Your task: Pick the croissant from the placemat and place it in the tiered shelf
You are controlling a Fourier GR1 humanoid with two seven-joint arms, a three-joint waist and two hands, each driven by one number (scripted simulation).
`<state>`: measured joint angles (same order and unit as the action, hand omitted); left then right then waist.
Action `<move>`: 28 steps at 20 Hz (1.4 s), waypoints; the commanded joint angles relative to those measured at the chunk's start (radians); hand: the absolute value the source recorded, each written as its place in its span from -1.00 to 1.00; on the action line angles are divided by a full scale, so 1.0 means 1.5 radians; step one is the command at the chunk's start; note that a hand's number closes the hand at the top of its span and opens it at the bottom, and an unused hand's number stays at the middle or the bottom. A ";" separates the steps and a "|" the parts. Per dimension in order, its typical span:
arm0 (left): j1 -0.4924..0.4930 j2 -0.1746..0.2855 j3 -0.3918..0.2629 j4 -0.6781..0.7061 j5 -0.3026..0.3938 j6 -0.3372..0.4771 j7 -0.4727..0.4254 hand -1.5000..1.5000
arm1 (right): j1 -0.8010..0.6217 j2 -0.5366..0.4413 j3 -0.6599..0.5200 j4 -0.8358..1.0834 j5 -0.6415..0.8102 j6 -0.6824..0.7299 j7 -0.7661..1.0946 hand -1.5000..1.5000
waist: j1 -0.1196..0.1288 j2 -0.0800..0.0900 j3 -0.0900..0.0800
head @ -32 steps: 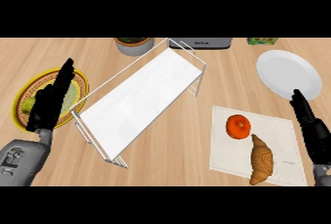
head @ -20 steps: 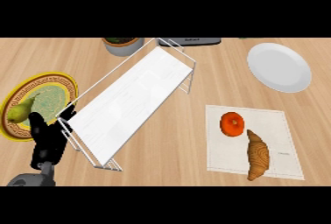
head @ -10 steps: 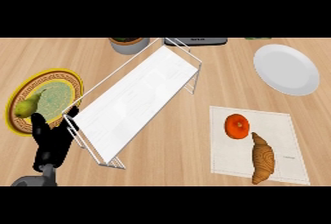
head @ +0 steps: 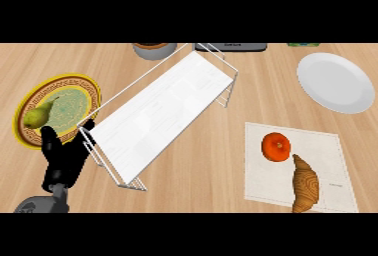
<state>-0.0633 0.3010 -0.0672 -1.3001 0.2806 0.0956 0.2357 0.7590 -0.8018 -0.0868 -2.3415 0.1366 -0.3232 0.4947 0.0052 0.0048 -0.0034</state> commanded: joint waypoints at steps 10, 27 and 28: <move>-0.045 -0.029 -0.025 -0.001 -0.026 0.009 0.026 0.00 | -0.335 -0.003 0.213 0.061 0.248 0.051 0.497 -1.00 | 0.035 0.006 0.000; 0.016 -0.015 0.012 -0.060 -0.019 0.009 0.045 0.00 | -0.478 0.202 0.344 0.251 0.433 0.178 0.594 -1.00 | 0.003 -0.005 0.002; -0.006 -0.028 0.015 0.013 -0.026 -0.004 -0.001 0.00 | -0.475 0.215 0.337 0.303 0.438 0.159 0.556 -1.00 | -0.002 -0.002 0.002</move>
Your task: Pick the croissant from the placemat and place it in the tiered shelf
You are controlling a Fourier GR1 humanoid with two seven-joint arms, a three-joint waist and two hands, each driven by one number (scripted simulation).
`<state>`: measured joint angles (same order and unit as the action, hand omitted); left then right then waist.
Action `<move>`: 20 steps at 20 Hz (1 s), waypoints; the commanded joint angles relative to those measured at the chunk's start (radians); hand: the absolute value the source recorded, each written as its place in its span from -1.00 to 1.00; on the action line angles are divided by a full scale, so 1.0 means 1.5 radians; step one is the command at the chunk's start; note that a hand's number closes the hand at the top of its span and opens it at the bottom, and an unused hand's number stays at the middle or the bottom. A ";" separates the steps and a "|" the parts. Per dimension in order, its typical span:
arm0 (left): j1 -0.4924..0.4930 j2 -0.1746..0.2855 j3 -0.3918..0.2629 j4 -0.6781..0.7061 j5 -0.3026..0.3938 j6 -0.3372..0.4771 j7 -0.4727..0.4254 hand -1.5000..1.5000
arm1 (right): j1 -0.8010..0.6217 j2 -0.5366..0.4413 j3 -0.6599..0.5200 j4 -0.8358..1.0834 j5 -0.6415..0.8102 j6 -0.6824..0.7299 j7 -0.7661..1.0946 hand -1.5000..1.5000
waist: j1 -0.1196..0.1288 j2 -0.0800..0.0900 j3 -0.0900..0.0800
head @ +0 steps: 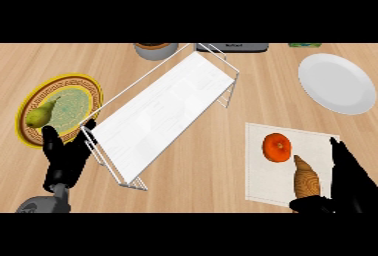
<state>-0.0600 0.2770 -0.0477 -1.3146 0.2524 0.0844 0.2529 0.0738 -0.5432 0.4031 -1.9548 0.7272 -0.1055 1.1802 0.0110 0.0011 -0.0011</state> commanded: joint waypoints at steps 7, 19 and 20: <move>0.002 -0.003 0.009 -0.028 -0.008 -0.005 0.018 0.00 | -0.010 0.113 -0.006 0.088 0.105 0.021 0.057 -1.00 | -0.006 -0.001 0.001; 0.007 -0.033 0.011 -0.007 -0.031 -0.003 0.005 0.00 | -0.042 0.190 -0.081 0.245 0.195 0.021 -0.017 -1.00 | -0.005 0.000 0.001; -0.012 -0.038 0.013 -0.004 -0.037 0.007 0.019 0.00 | -0.009 0.163 -0.091 0.190 0.194 0.053 -0.021 -1.00 | -0.009 -0.001 0.001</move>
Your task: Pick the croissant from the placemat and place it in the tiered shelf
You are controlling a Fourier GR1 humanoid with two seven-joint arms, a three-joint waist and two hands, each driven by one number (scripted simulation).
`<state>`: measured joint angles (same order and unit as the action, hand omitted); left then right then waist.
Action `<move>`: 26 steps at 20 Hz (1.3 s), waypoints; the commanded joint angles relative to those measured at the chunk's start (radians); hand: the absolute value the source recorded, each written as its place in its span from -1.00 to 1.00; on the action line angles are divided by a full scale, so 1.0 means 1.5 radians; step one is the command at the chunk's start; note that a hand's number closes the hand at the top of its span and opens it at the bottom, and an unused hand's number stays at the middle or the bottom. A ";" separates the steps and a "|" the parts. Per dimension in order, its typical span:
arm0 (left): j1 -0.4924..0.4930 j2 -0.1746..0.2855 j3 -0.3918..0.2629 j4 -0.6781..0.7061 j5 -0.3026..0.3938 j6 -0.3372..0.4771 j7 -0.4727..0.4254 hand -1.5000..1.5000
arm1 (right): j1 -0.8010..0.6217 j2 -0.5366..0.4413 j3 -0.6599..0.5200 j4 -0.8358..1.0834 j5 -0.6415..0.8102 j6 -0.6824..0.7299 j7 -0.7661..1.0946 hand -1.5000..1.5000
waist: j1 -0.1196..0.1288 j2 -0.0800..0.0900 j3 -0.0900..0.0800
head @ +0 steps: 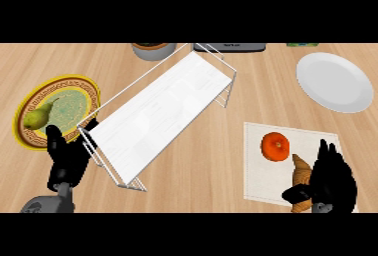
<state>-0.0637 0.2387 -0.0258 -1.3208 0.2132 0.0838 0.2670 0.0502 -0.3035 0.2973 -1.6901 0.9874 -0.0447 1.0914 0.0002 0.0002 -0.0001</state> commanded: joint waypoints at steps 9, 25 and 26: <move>0.061 0.000 0.024 -0.081 -0.011 -0.042 0.028 0.00 | 0.008 0.055 -0.074 0.057 0.047 -0.030 -0.069 -1.00 | 0.001 -0.001 0.000; 0.036 -0.036 0.028 -0.045 -0.046 -0.024 0.011 0.00 | -0.015 0.087 -0.042 0.175 0.028 -0.023 -0.220 1.00 | 0.000 0.000 0.000; 0.021 -0.025 0.044 -0.013 -0.040 -0.033 0.000 0.00 | -0.052 0.116 -0.025 0.189 0.051 -0.038 -0.201 1.00 | 0.002 0.000 0.000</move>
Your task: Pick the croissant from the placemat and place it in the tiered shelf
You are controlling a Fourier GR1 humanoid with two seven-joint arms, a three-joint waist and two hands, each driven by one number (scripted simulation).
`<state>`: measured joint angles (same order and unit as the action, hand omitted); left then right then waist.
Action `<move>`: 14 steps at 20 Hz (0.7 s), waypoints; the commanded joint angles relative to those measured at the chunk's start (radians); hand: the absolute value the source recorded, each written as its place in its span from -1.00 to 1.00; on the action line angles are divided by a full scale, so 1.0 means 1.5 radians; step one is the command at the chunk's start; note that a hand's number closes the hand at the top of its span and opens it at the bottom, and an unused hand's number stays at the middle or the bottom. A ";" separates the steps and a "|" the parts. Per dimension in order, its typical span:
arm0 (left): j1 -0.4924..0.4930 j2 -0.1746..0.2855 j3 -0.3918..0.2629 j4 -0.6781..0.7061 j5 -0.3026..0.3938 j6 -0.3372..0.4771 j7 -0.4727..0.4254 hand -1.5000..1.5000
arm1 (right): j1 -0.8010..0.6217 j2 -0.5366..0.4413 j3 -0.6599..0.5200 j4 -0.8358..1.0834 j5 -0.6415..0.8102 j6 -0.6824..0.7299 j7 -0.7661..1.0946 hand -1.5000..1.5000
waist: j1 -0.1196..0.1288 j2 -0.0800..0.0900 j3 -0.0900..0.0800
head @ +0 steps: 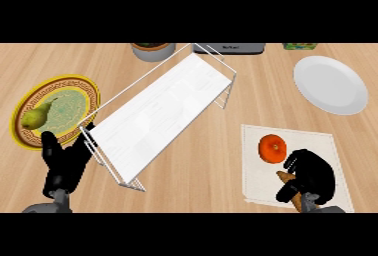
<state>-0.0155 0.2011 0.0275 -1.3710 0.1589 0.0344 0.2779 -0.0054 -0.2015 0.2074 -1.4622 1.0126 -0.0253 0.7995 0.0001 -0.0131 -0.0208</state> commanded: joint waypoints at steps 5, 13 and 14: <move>-0.025 0.005 -0.004 0.007 0.002 -0.015 0.017 0.00 | -0.020 0.046 0.223 -0.064 -0.006 0.092 -0.182 1.00 | 0.037 0.010 0.014; -0.041 -0.010 -0.007 0.028 -0.006 0.000 0.016 0.00 | -0.060 0.109 0.475 -0.223 -0.100 0.217 -0.403 1.00 | 0.015 0.005 0.014; -0.019 -0.003 -0.007 0.009 -0.005 -0.003 0.020 0.00 | -0.054 0.120 0.476 -0.273 -0.117 0.235 -0.386 1.00 | 0.013 0.003 0.014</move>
<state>-0.0683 0.1929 0.0064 -1.3487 0.1494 0.0192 0.3024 -0.0797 -0.0525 0.8166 -1.7163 0.8938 0.2549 0.2885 0.0514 -0.0020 -0.0026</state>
